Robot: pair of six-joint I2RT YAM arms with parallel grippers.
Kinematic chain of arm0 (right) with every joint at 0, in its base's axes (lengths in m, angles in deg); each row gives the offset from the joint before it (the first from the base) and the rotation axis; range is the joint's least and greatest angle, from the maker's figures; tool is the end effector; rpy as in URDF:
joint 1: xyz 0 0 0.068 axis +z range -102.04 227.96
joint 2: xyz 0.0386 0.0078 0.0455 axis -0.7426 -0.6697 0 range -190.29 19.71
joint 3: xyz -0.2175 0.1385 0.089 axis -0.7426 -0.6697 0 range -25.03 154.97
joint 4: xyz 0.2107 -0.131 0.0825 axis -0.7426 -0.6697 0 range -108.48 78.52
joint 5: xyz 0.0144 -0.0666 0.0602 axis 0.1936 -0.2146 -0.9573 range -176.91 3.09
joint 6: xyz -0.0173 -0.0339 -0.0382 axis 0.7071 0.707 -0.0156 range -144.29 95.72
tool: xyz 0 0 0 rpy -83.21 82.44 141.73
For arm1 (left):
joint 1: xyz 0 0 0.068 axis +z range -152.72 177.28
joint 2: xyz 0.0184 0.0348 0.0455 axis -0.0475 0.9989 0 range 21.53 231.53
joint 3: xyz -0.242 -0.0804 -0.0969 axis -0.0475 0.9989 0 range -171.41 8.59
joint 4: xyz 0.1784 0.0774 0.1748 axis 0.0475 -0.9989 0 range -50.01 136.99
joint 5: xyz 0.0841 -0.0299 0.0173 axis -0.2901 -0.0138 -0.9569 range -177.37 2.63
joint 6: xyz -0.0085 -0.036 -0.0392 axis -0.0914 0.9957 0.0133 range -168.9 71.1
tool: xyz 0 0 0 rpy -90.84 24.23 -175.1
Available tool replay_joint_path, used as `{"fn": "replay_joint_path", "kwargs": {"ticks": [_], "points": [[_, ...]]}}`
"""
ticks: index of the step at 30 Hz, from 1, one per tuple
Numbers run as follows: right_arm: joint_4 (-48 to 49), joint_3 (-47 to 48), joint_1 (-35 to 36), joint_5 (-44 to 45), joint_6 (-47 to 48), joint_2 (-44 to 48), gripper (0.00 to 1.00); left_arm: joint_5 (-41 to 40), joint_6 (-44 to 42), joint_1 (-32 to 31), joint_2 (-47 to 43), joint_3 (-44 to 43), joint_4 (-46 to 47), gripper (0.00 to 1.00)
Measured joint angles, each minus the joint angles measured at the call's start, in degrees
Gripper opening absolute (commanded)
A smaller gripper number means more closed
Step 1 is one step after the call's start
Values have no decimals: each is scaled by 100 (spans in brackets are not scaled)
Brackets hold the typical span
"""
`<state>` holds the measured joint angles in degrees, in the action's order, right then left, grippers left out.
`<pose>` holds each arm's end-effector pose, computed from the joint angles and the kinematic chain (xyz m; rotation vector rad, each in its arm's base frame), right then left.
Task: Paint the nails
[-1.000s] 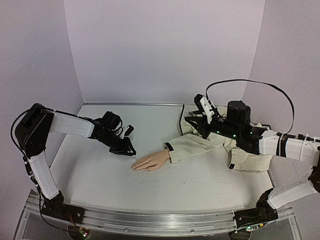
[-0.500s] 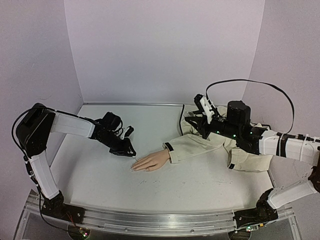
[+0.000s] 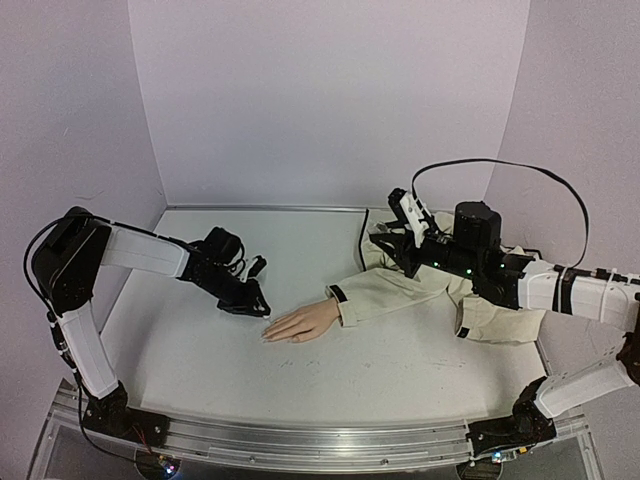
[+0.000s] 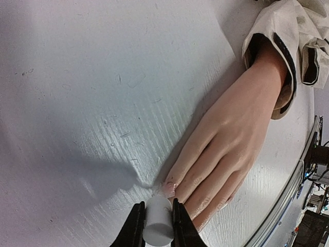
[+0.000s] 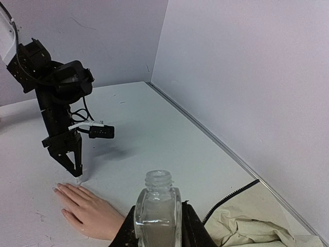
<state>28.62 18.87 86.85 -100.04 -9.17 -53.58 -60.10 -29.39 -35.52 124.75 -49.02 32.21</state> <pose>0.2236 0.1908 0.3186 -0.8053 1.1540 0.5036 0.2827 -0.2015 0.1455 0.4917 2.7032 -0.9161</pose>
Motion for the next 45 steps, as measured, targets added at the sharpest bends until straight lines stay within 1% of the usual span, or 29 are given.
{"fn": "replay_joint_path", "kwargs": {"ticks": [7, 17, 45], "points": [[0, 0, 0, -4, -2, -2, 0, -50, -2, 0, -55, 70, 13, 0], [0, 0, 0, -42, -17, -2, 0, -46, 0, 0, -367, 103, -13, 0], [2, 0, 0, -42, -17, -2, 0, 26, -2, 0, -66, -85, -11, 0]]}}
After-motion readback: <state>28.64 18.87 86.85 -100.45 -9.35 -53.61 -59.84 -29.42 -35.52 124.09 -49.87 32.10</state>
